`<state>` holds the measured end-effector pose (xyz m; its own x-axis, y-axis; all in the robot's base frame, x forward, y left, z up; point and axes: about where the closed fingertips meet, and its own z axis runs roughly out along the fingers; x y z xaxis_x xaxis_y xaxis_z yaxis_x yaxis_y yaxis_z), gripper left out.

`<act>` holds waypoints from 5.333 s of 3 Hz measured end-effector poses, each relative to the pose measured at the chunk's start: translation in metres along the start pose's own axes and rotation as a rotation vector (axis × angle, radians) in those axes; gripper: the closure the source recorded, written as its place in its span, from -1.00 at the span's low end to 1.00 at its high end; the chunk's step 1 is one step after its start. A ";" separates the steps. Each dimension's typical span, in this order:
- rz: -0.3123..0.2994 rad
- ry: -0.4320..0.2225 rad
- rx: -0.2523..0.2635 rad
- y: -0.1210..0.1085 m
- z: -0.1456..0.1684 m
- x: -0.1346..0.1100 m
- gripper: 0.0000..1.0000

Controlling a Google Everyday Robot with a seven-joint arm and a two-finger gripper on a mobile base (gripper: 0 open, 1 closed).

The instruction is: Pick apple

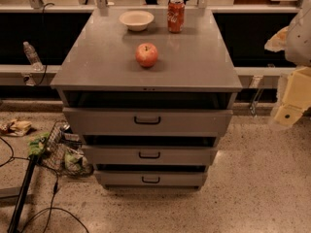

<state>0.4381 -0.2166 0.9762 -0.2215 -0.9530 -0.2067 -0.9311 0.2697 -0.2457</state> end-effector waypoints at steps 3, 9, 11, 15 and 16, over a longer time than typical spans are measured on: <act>0.054 -0.604 0.055 -0.105 0.041 -0.119 -1.00; 0.150 -0.864 -0.046 -0.199 0.196 -0.296 -1.00; 0.199 -0.871 -0.098 -0.201 0.239 -0.299 -1.00; 0.196 -1.084 -0.090 -0.204 0.206 -0.271 0.74; 0.136 -1.231 -0.013 -0.202 0.135 -0.249 1.00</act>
Offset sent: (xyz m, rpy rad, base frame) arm 0.1255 0.0920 0.0206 0.6873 -0.1883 0.0815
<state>0.7206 -0.0150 0.9495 0.0970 -0.1518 -0.9837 -0.9261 0.3484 -0.1450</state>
